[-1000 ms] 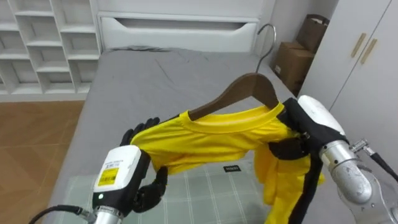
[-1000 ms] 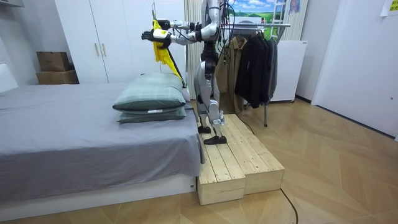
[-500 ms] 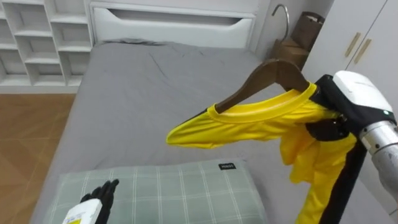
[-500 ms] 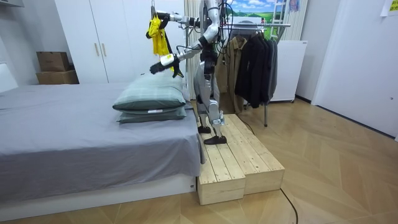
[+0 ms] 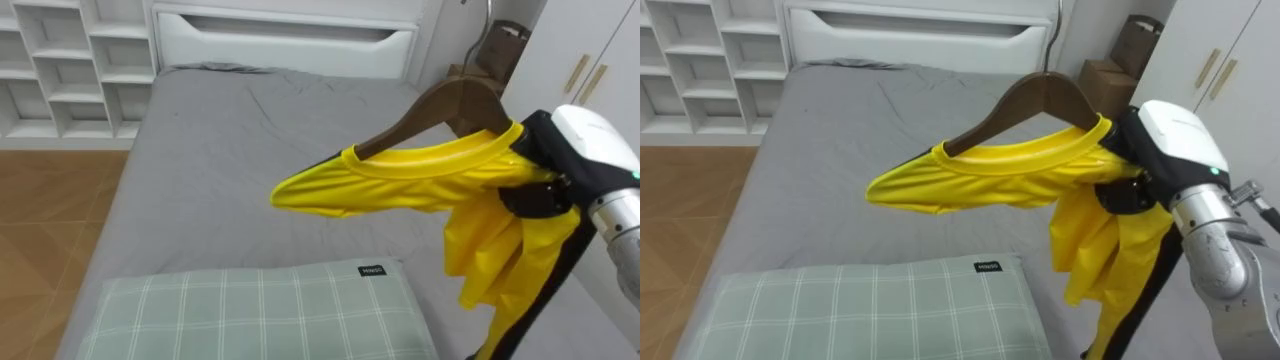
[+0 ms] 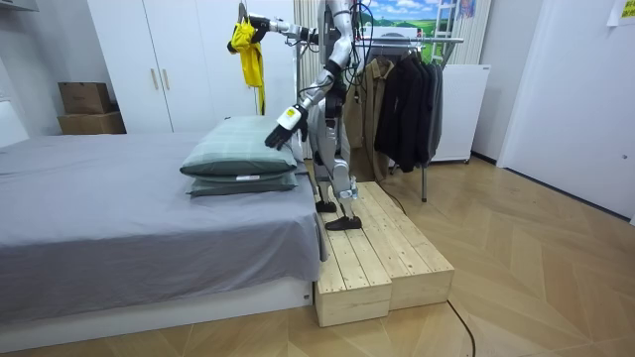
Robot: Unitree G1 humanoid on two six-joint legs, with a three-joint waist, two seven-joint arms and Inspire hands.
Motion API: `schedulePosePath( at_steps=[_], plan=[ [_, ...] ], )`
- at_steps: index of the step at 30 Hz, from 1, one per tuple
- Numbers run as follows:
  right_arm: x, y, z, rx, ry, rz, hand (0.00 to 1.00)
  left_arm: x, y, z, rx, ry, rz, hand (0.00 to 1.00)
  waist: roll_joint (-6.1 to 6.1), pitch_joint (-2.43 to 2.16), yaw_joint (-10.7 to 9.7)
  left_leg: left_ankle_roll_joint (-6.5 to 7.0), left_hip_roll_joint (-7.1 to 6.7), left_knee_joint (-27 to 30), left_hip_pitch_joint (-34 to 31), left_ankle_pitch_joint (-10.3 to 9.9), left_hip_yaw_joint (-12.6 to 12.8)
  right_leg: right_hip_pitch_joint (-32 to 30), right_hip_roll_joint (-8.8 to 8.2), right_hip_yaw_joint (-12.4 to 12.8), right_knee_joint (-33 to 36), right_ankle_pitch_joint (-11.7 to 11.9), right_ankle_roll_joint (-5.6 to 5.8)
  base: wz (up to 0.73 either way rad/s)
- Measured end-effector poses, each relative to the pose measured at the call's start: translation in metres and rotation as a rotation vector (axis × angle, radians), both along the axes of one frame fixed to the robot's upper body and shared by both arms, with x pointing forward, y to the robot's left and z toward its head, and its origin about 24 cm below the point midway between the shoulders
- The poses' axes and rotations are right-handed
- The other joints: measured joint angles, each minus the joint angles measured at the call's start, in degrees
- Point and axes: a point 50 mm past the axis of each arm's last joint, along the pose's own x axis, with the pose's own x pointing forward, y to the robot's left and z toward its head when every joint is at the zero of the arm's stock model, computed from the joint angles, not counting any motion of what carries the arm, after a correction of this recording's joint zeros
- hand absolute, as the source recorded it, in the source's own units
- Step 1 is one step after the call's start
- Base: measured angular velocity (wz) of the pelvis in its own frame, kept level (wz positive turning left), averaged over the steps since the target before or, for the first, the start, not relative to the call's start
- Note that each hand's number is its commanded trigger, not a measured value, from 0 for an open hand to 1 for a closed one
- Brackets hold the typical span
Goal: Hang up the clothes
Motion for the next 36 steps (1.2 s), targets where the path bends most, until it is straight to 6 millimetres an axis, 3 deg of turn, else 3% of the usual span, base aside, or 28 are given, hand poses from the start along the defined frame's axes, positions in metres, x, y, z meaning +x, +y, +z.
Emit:
schedulePosePath(
  at_steps=[9, 28, 32, 36],
  plan=[
    [-0.001, -0.005, 0.003, 0.02, -0.021, -0.027, 1.0, -0.027, 0.002, -0.014, -0.033, 0.125, 0.085, 0.0, 1.08, -0.6, 0.0, 0.0, 0.16, -0.1, 0.2, -0.3, 0.5, 0.2, 0.32, 0.5, 0.0, 0.0, -0.02, -0.02],
    [-0.007, 0.008, 0.022, 0.016, -0.133, 0.002, 1.0, -0.047, 0.003, -0.02, -0.075, 0.227, 0.153, 0.0, 0.9, -0.18, 0.3, 0.16, 0.27, -0.2, 0.2, -0.6, 1.0, 0.0, 0.34, 0.6, 0.0, -0.2, 0.17, 0.0],
    [-0.007, 0.008, 0.018, 0.025, -0.123, -0.001, 1.0, -0.051, 0.002, -0.022, -0.078, 0.253, 0.166, 0.0, 0.88, -0.19, 0.3, 0.17, 0.27, 0.0, 0.2, -0.6, 1.1, 0.0, 0.34, 0.6, 0.0, -0.2, 0.17, 0.0],
    [-0.017, 0.002, -0.003, 0.062, -0.054, -0.017, 1.0, -0.056, -0.001, -0.024, -0.096, 0.277, 0.192, 0.0, 0.46, -0.25, 1.1, 0.17, 0.33, 0.1, 0.3, -0.6, 1.2, 0.0, 0.4, 0.6, 0.0, -0.2, 0.16, 0.0]
  ],
)
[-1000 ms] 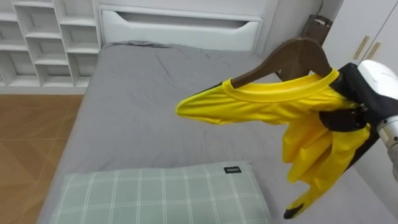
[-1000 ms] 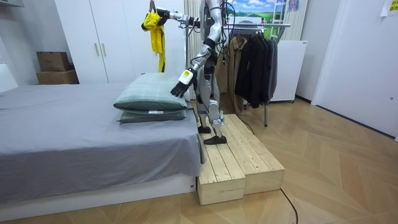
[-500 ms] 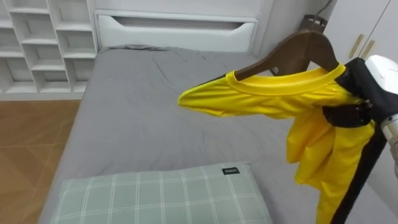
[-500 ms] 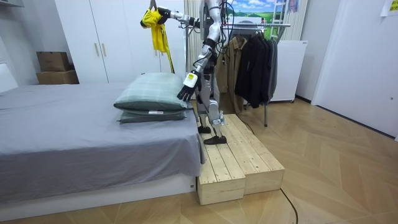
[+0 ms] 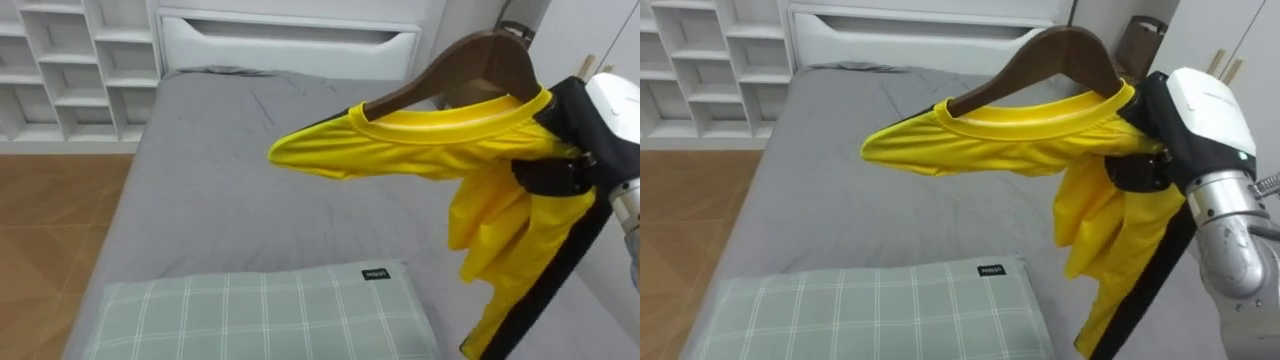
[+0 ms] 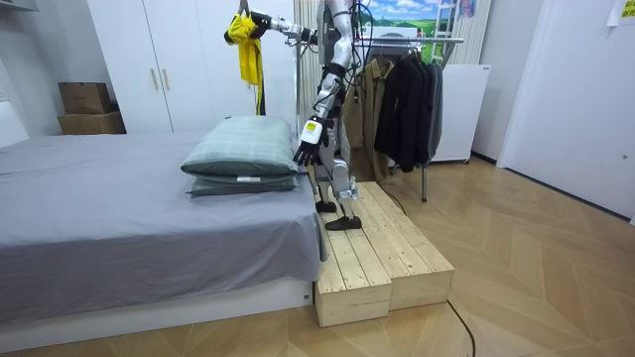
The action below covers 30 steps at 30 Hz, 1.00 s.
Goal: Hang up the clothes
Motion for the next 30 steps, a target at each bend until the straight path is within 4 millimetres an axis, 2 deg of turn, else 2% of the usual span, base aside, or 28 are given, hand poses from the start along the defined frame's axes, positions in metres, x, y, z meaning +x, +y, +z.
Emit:
schedulePosePath(
  at_steps=[4, 9, 12, 14, 15, 16, 17, 18, 19, 20, 21, 22, 23, 24, 25, 26, 27, 29, 30],
  plan=[
    [-0.008, -0.003, -0.019, 0.023, 0.065, -0.028, 1.0, -0.006, -0.001, -0.001, -0.013, 0.024, 0.013, 0.0, -0.43, 0.33, 0.2, -0.13, 0.39, 0.0, 0.0, -0.4, 0.1, -0.1, 0.36, 0.4, 0.0, -0.1, -0.06, -0.01],
    [-0.011, -0.005, -0.023, 0.011, 0.08, -0.036, 1.0, -0.013, -0.006, -0.003, -0.029, 0.046, 0.029, 0.0, -0.46, 0.33, 0.2, -0.4, 0.65, 0.1, 0.0, -0.8, 1.0, -0.5, 1.07, 1.4, 0.3, -0.2, -0.39, -0.12],
    [-0.015, -0.005, -0.028, 0.001, 0.095, -0.037, 1.0, -0.012, -0.002, -0.002, -0.021, 0.034, 0.054, 0.0, -0.79, 0.36, 0.4, -1.11, 1.66, 1.9, 0.1, -1.7, 3.2, -0.9, 1.98, 2.8, 1.5, -0.9, -0.94, -0.27],
    [-0.02, -0.004, -0.032, -0.011, 0.108, -0.036, 1.0, -0.013, 0.001, -0.001, -0.012, 0.038, 0.062, 0.0, -0.96, 0.51, 0.2, -1.72, 2.12, 3.9, 0.4, -2.7, 5.4, -0.9, 2.52, 3.5, 2.7, -2.0, -1.43, -0.38],
    [-0.023, -0.004, -0.037, 0.001, 0.118, -0.04, 1.0, -0.014, 0.003, -0.001, -0.006, 0.041, 0.058, 0.0, -1.21, 0.71, 0.1, -2.3, 2.79, 6.1, 0.4, -3.3, 7.5, -0.8, 3.02, 4.9, 3.5, -2.8, -1.72, -0.44],
    [-0.026, -0.002, -0.044, 0.015, 0.131, -0.046, 1.0, -0.014, 0.003, 0.0, -0.001, 0.043, 0.056, 0.0, -1.27, 0.7, 0.0, -2.62, 3.06, 9.5, -0.1, -3.5, 8.7, -0.7, 3.37, 5.9, 3.5, -3.0, -2.09, -0.48],
    [-0.026, -0.001, -0.047, 0.017, 0.135, -0.046, 1.0, -0.014, 0.003, -0.001, -0.002, 0.045, 0.055, 0.0, -1.31, 0.67, -0.2, -2.69, 3.45, 11.8, -0.7, -3.6, 9.1, -0.4, 3.49, 6.5, 3.5, -3.4, -2.47, -0.59],
    [-0.027, 0.002, -0.049, 0.023, 0.135, -0.04, 1.0, -0.014, 0.0, -0.002, -0.01, 0.046, 0.057, 0.0, -1.12, 0.8, -0.4, -2.71, 3.73, 17.1, -2.1, -3.5, 9.0, 0.3, 3.88, 8.3, 3.5, -3.7, -2.38, -0.7],
    [-0.028, 0.002, -0.05, 0.022, 0.131, -0.038, 1.0, -0.014, -0.005, -0.003, -0.022, 0.047, 0.061, 0.0, -0.52, 0.95, -0.3, -3.02, 4.2, 23.1, -4.4, -3.3, 8.4, 1.2, 4.38, 10.2, 3.6, -3.7, -2.64, -0.74],
    [-0.029, 0.002, -0.051, 0.024, 0.128, -0.041, 1.0, -0.014, -0.007, -0.004, -0.026, 0.048, 0.063, 0.0, -0.27, 0.96, -0.3, -3.24, 4.21, 25.4, -5.6, -3.3, 7.2, 1.5, 4.59, 11.3, 3.7, -3.7, -2.75, -0.91],
    [-0.03, 0.001, -0.052, 0.045, 0.128, -0.048, 1.0, -0.015, -0.011, -0.006, -0.037, 0.053, 0.071, 0.0, -0.15, 1.0, -0.1, -2.72, 2.5, 26.1, -7.6, -4.3, 3.3, 1.3, 5.07, 14.4, 4.2, -3.8, -2.65, -1.15],
    [-0.03, 0.001, -0.052, 0.061, 0.126, -0.048, 1.0, -0.017, -0.013, -0.007, -0.043, 0.063, 0.08, 0.0, 0.2, 1.23, 0.5, -2.15, 0.95, 24.5, -9.6, -4.6, 0.0, 0.7, 5.56, 17.7, 4.7, -3.6, -2.52, -1.28],
    [-0.03, 0.001, -0.053, 0.069, 0.127, -0.047, 1.0, -0.019, -0.014, -0.007, -0.041, 0.071, 0.085, 0.0, 0.35, 1.12, 0.7, -2.14, -0.19, 22.5, -10.1, -4.6, -0.8, 0.1, 5.74, 19.4, 5.1, -3.3, -2.36, -1.33],
    [-0.03, 0.002, -0.053, 0.08, 0.126, -0.048, 1.0, -0.02, -0.013, -0.007, -0.036, 0.081, 0.091, 0.0, 0.49, 0.87, 0.8, -2.03, -2.11, 17.8, -9.9, -4.6, -3.0, -1.4, 6.13, 22.3, 5.4, -2.3, -1.78, -1.36],
    [-0.029, 0.001, -0.054, 0.087, 0.131, -0.054, 1.0, -0.019, -0.013, -0.007, -0.034, 0.084, 0.094, 0.0, 0.57, 0.91, 1.8, -1.71, -3.97, 13.5, -9.4, -4.4, -5.9, -2.5, 6.82, 26.1, 5.4, -0.7, -1.8, -1.44],
    [-0.029, 0.002, -0.054, 0.088, 0.136, -0.056, 1.0, -0.02, -0.012, -0.007, -0.032, 0.089, 0.098, 0.0, 0.55, 0.94, 2.3, -1.55, -4.84, 11.5, -9.3, -4.2, -7.5, -3.0, 7.35, 28.1, 5.1, 0.0, -1.77, -1.47],
    [-0.029, 0.002, -0.056, 0.086, 0.142, -0.056, 1.0, -0.023, -0.011, -0.007, -0.032, 0.104, 0.109, 0.0, 1.11, 0.7, 2.1, -0.9, -5.6, 8.9, -9.6, -3.5, -9.8, -3.9, 8.31, 30.4, 5.2, 0.8, -1.38, -1.21],
    [-0.029, 0.002, -0.057, 0.083, 0.146, -0.068, 1.0, -0.026, -0.01, -0.007, -0.027, 0.126, 0.128, 0.0, 1.37, 0.67, 0.8, 0.64, -5.34, 6.6, -9.8, -1.2, -10.0, -5.0, 10.03, 32.8, 5.4, 1.3, -0.75, -0.95],
    [-0.029, 0.003, -0.058, 0.087, 0.142, -0.075, 1.0, -0.027, -0.008, -0.007, -0.021, 0.133, 0.136, 0.0, 0.83, 1.01, 0.6, 2.4, -5.12, 6.0, -9.3, 1.1, -8.9, -5.5, 10.72, 34.6, 5.0, 1.8, 0.0, -0.84]
  ],
)
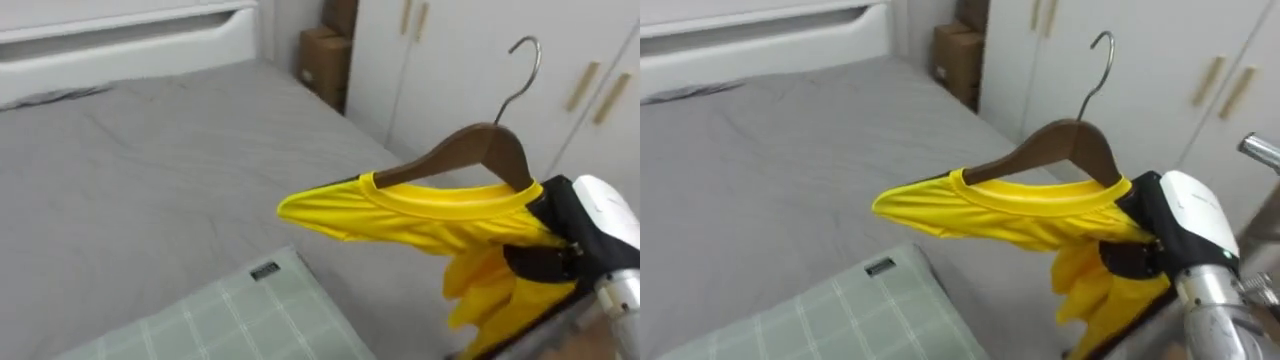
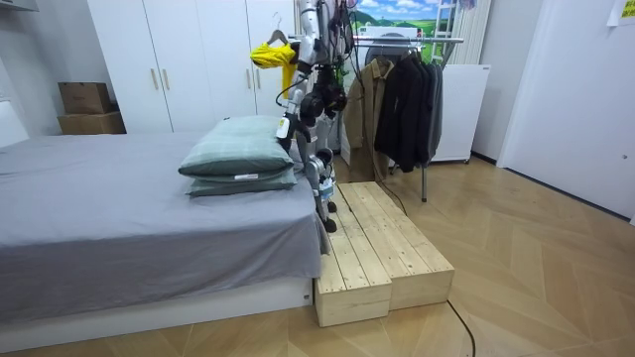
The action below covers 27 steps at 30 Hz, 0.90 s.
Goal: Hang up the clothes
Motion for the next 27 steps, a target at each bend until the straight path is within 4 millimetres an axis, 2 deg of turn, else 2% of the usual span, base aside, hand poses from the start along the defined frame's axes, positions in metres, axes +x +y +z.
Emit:
schedulePosePath(
  at_steps=[1, 2, 3, 4, 5, 6, 7, 8, 9, 10, 11, 12, 13, 14, 15, 16, 17, 18, 19, 20, 21, 22, 23, 24, 25, 26, 27],
  plan=[
    [0.0, 0.001, -0.001, 0.006, -0.008, -0.004, 1.0, -0.001, 0.0, 0.0, 0.005, 0.012, 0.003, 0.0, -0.16, 0.49, -0.7, 0.19, 0.23, -0.2, 0.1, 0.1, 1.6, -0.5, 0.07, 0.5, -0.9, 0.6, 0.75, -0.83],
    [0.0, 0.002, -0.001, 0.011, -0.009, -0.006, 1.0, -0.002, 0.0, 0.0, 0.005, 0.02, 0.004, 0.0, -0.12, 0.56, -0.8, 0.4, 0.45, -0.2, 0.1, -0.1, 2.8, -0.6, -0.01, 0.3, -1.2, 0.9, 1.08, -0.67],
    [-0.001, 0.003, -0.003, 0.022, -0.013, -0.009, 1.0, -0.004, 0.0, -0.001, 0.002, 0.033, 0.007, 0.0, 0.0, 0.64, -1.5, 0.83, 0.7, 0.0, -0.1, -0.4, 4.7, -1.2, -0.8, -1.1, -2.0, 1.6, 1.65, -0.71],
    [-0.001, 0.005, -0.004, 0.036, -0.013, -0.008, 1.0, -0.007, -0.001, -0.002, -0.002, 0.052, 0.002, 0.0, 0.16, 0.72, -1.7, 1.11, 0.83, 0.0, -0.2, -0.6, 6.6, -2.3, -2.05, -4.0, -2.5, 2.2, 2.46, -0.76],
    [-0.001, 0.006, -0.005, 0.042, -0.012, -0.009, 1.0, -0.009, -0.002, -0.002, -0.004, 0.062, -0.001, 0.0, 0.31, 0.79, -1.7, 1.12, 1.03, 0.0, -0.2, -0.6, 7.8, -2.7, -2.43, -4.7, -3.0, 2.6, 3.14, -0.96],
    [-0.001, 0.008, -0.008, 0.053, -0.005, -0.011, 1.0, -0.012, -0.002, -0.003, -0.006, 0.074, 0.008, 0.0, 0.56, 0.77, -1.4, 1.15, 1.86, -0.2, -0.5, -0.6, 10.7, -3.3, -2.66, -5.5, -4.7, 4.0, 5.43, -1.18],
    [-0.001, 0.011, -0.011, 0.059, 0.001, -0.012, 1.0, -0.015, -0.002, -0.003, -0.01, 0.085, 0.027, 0.0, 1.09, 0.81, -1.1, 1.06, 3.48, -0.8, -0.9, -0.7, 13.9, -3.8, -3.0, -7.0, -6.8, 4.8, 6.88, -1.35],
    [-0.001, 0.012, -0.012, 0.055, 0.002, -0.011, 1.0, -0.017, -0.002, -0.003, -0.013, 0.091, 0.033, 0.0, 1.34, 0.94, -0.2, 0.72, 4.39, -1.0, -1.0, -0.7, 16.3, -4.9, -3.85, -10.5, -5.6, 3.2, 5.57, -1.57],
    [-0.001, 0.012, -0.013, 0.043, 0.01, -0.01, 1.0, -0.02, -0.004, -0.005, -0.025, 0.101, 0.058, 0.0, 1.62, 1.2, 1.3, 0.22, 5.31, -1.1, -0.6, -1.1, 21.0, -8.1, -7.88, -20.1, 1.0, -1.2, 3.93, -1.48],
    [-0.001, 0.01, -0.015, 0.033, 0.026, -0.016, 1.0, -0.026, -0.005, -0.005, -0.033, 0.122, 0.08, 0.0, 1.71, 1.21, 1.6, -0.58, 5.77, -0.8, 0.3, -1.9, 25.1, -9.5, -13.59, -25.9, 7.7, -4.6, 5.14, -1.27],
    [-0.002, 0.01, -0.017, 0.028, 0.031, -0.018, 1.0, -0.029, -0.005, -0.005, -0.033, 0.132, 0.089, 0.0, 1.57, 1.18, 1.6, -1.05, 5.89, -0.3, 0.8, -2.4, 26.9, -9.4, -16.28, -28.1, 10.0, -5.6, 6.1, -0.92],
    [-0.002, 0.011, -0.018, 0.03, 0.034, -0.017, 1.0, -0.035, -0.002, -0.004, -0.035, 0.155, 0.107, 0.0, 0.69, 1.02, 1.5, -2.19, 5.78, 2.5, 1.1, -4.2, 29.3, -9.4, -20.95, -28.8, 11.5, -7.0, 8.4, -0.74],
    [-0.002, 0.012, -0.019, 0.037, 0.04, -0.015, 1.0, -0.036, 0.0, -0.004, -0.044, 0.156, 0.138, 0.0, 0.28, 1.36, 1.2, -2.17, 5.37, 5.2, -0.1, -4.7, 26.7, -9.6, -18.25, -26.1, 10.8, -7.2, 6.88, -0.78],
    [-0.002, 0.012, -0.019, 0.04, 0.045, -0.014, 1.0, -0.037, -0.001, -0.004, -0.051, 0.159, 0.15, 0.0, 0.76, 1.24, 1.5, -1.91, 5.01, 5.5, -0.2, -4.9, 24.7, -9.3, -16.73, -24.8, 9.8, -6.5, 6.22, -1.09],
    [-0.001, 0.015, -0.019, 0.049, 0.052, 0.003, 1.0, -0.043, 0.0, -0.004, -0.056, 0.172, 0.187, 0.0, 2.05, 0.86, 2.1, -1.49, 4.38, 4.5, -0.1, -4.8, 20.1, -8.7, -13.99, -22.4, 6.0, -3.4, 4.91, -1.43],
    [0.0, 0.019, -0.019, 0.06, 0.06, 0.023, 1.0, -0.049, 0.003, -0.003, -0.051, 0.186, 0.231, 0.0, 1.97, 0.85, 1.9, -0.27, 3.64, 2.5, -0.1, -4.4, 16.3, -7.7, -11.45, -20.1, 1.7, 0.0, 4.26, -1.51],
    [0.0, 0.019, -0.019, 0.06, 0.064, 0.028, 1.0, -0.051, 0.004, -0.003, -0.049, 0.193, 0.244, 0.0, 1.92, 0.83, 1.8, 0.39, 3.26, 1.2, -0.1, -4.1, 15.6, -7.0, -10.35, -18.8, -1.0, 1.9, 4.08, -1.34],
    [0.0, 0.02, -0.019, 0.061, 0.065, 0.029, 1.0, -0.054, 0.004, -0.003, -0.045, 0.204, 0.257, 0.0, 1.92, 0.8, 1.2, 0.86, 3.99, -0.5, -0.2, -3.7, 17.1, -5.4, -8.47, -17.7, -7.1, 5.6, 4.64, -1.09],
    [0.0, 0.019, -0.02, 0.062, 0.072, 0.019, 1.0, -0.053, 0.005, -0.003, -0.043, 0.205, 0.263, 0.0, 1.84, 1.0, 1.2, -0.5, 6.21, -0.8, -0.4, -3.2, 20.2, -5.8, -8.94, -21.4, -5.7, 5.2, 3.99, -0.97],
    [-0.001, 0.018, -0.023, 0.063, 0.084, 0.011, 1.0, -0.054, 0.004, -0.003, -0.042, 0.211, 0.264, 0.0, 1.87, 0.96, 1.0, -0.76, 6.72, -0.8, 0.0, -3.3, 20.9, -6.0, -9.72, -26.2, -1.4, 2.6, 2.5, -0.7],
    [-0.003, 0.016, -0.024, 0.063, 0.098, -0.001, 1.0, -0.056, 0.004, -0.002, -0.038, 0.222, 0.269, 0.0, 1.6, 0.85, 0.6, -1.1, 7.17, -1.2, 0.7, -3.1, 22.2, -5.2, -12.41, -32.9, 5.5, -3.6, 2.65, -0.54],
    [-0.003, 0.014, -0.023, 0.064, 0.092, -0.008, 1.0, -0.057, 0.005, -0.002, -0.032, 0.231, 0.273, 0.0, 0.89, 0.74, 0.6, -1.52, 7.13, -1.0, 1.2, -3.2, 23.8, -3.9, -16.12, -36.2, 10.3, -8.0, 4.2, -0.48],
    [-0.003, 0.014, -0.023, 0.066, 0.088, -0.009, 1.0, -0.057, 0.006, -0.002, -0.027, 0.236, 0.273, 0.0, 0.5, 0.64, 0.8, -2.0, 7.02, -0.6, 1.4, -3.3, 24.3, -3.3, -17.77, -36.5, 11.5, -9.6, 4.99, -0.43],
    [-0.001, 0.016, -0.022, 0.071, 0.084, -0.005, 1.0, -0.057, 0.01, 0.0, -0.014, 0.24, 0.273, 0.0, -0.68, 0.69, 0.7, -2.89, 6.73, 1.3, 1.3, -3.7, 24.5, -2.7, -18.64, -34.4, 9.9, -11.3, 6.07, -0.36],
    [-0.001, 0.018, -0.023, 0.072, 0.088, 0.001, 1.0, -0.056, 0.013, 0.001, -0.005, 0.237, 0.274, 0.0, -1.08, 0.77, 0.6, -3.53, 7.09, 2.3, 0.8, -3.9, 24.7, -1.9, -17.21, -32.8, 7.6, -11.6, 4.65, -0.33],
    [-0.001, 0.019, -0.024, 0.075, 0.091, 0.004, 1.0, -0.056, 0.013, 0.001, -0.004, 0.236, 0.276, 0.0, -0.8, 0.72, 0.7, -3.79, 7.64, 2.4, 0.6, -3.8, 24.7, -1.7, -16.33, -32.3, 6.6, -10.9, 4.19, -0.34],
    [-0.001, 0.021, -0.024, 0.078, 0.096, 0.013, 1.0, -0.057, 0.015, 0.002, 0.002, 0.232, 0.284, 0.0, -0.51, 0.63, 0.6, -4.39, 8.34, 2.3, 0.2, -3.4, 24.6, -0.9, -14.77, -31.9, 3.8, -9.2, 3.08, -0.3]
  ],
)
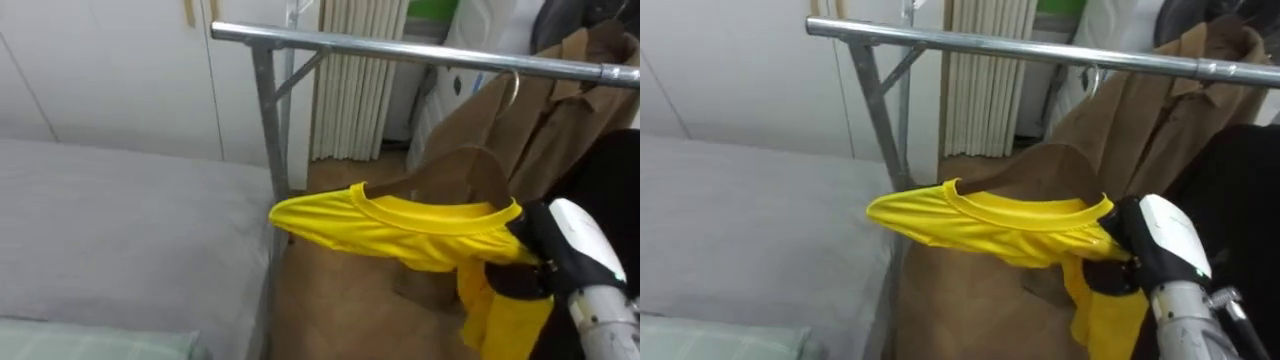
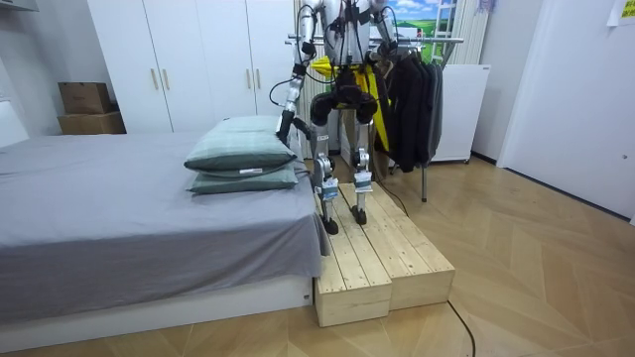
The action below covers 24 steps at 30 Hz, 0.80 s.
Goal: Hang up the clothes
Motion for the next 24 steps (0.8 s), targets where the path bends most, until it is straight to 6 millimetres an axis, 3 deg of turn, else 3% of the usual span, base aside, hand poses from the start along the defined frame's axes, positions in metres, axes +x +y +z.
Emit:
schedulePosePath(
  at_steps=[1, 4, 12, 24],
  plan=[
    [0.0, 0.001, 0.0, 0.001, 0.005, 0.006, 1.0, 0.001, 0.003, 0.001, 0.011, 0.004, -0.014, 0.0, 0.06, 0.04, -0.5, -0.76, 0.84, -0.4, -0.1, 0.5, 0.0, 0.7, 1.18, 0.1, -2.5, 1.5, -0.75, -0.24],
    [0.0, 0.001, 0.002, 0.006, 0.004, 0.011, 1.0, 0.002, 0.007, 0.002, 0.021, 0.006, -0.039, 0.0, 0.08, 0.03, -2.3, -1.56, 1.81, -0.6, -0.4, 1.5, -0.1, 1.6, 2.43, 0.0, -6.0, 3.6, -1.49, -0.04],
    [0.0, 0.0, 0.02, 0.007, -0.058, 0.025, 1.0, 0.004, 0.007, 0.003, 0.029, 0.01, -0.06, 0.0, 0.15, 0.04, -3.9, -1.84, 2.37, -0.8, -0.2, 2.1, -0.5, 2.7, 3.16, -0.5, -7.5, 4.9, -2.24, 0.01],
    [0.002, 0.0, 0.024, -0.016, -0.042, 0.045, 1.0, 0.009, 0.006, 0.002, 0.044, 0.003, -0.11, 0.0, -0.26, -0.22, -2.4, -1.85, 1.82, -0.9, -0.3, 2.3, -2.7, 2.7, 2.98, -1.0, -7.2, 4.9, -2.28, 0.02]
  ],
)
